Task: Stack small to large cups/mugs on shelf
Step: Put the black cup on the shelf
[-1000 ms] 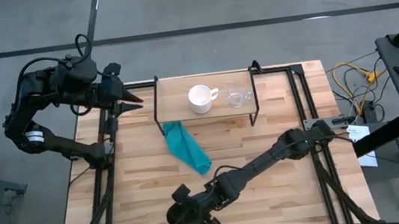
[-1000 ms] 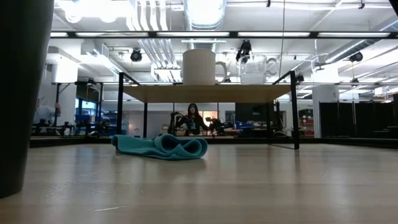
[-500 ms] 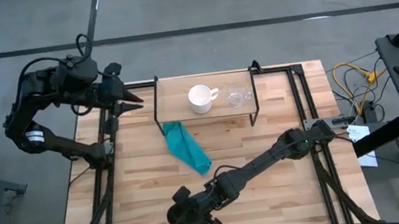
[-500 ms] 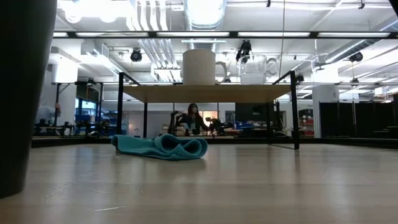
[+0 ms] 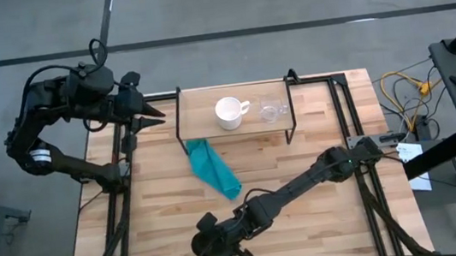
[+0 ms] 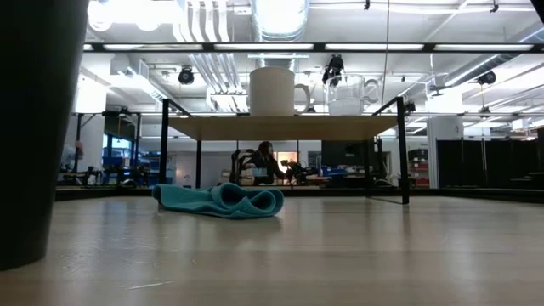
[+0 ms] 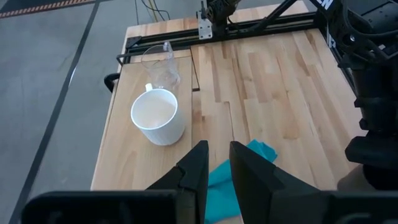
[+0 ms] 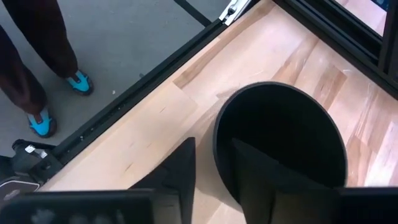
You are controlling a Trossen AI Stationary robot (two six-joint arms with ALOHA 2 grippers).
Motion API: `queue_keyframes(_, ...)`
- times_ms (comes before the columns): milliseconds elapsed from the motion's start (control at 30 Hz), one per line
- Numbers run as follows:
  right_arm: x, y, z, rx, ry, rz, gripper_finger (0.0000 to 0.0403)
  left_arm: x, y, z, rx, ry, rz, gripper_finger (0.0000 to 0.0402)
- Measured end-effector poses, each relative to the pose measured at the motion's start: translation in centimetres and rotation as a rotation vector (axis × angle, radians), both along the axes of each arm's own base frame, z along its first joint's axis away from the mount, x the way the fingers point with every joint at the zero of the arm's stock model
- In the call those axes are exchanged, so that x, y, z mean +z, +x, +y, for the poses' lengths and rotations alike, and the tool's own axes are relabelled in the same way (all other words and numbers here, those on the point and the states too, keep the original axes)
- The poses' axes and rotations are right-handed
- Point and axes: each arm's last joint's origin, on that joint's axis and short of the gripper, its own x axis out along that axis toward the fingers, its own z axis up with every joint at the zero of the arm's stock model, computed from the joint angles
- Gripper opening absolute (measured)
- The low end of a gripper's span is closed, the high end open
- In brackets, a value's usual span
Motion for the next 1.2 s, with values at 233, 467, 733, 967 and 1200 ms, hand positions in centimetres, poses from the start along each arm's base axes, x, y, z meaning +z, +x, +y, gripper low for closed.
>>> queue_keyframes(233, -0.3, 0.1, -0.4, -0.035, -0.012, 0.005, 0.0026, 0.0, 0.0, 0.0, 0.000, 0.000, -0.001, 0.0052)
queue_keyframes(467, 0.0, 0.4, -1.5, -0.239, -0.159, -0.046, 0.0010, 0.0, 0.0, 0.0, 0.001, -0.001, 0.000, 0.0052)
queue_keyframes(733, 3.3, -0.1, -4.0, -0.278, -0.132, 0.064, 0.0009, -0.7, 0.4, -0.3, -0.102, -0.094, 0.072, 0.0052)
queue_keyframes(967, 7.1, -2.2, -5.3, -0.210, -0.009, 0.163, 0.0009, -2.2, 1.8, -0.6, -0.188, -0.148, 0.215, 0.0052)
queue_keyframes(1200, 13.7, -5.6, -7.2, -0.254, 0.037, 0.069, 0.0009, -2.9, 4.0, -1.5, -0.309, -0.088, 0.247, 0.0052)
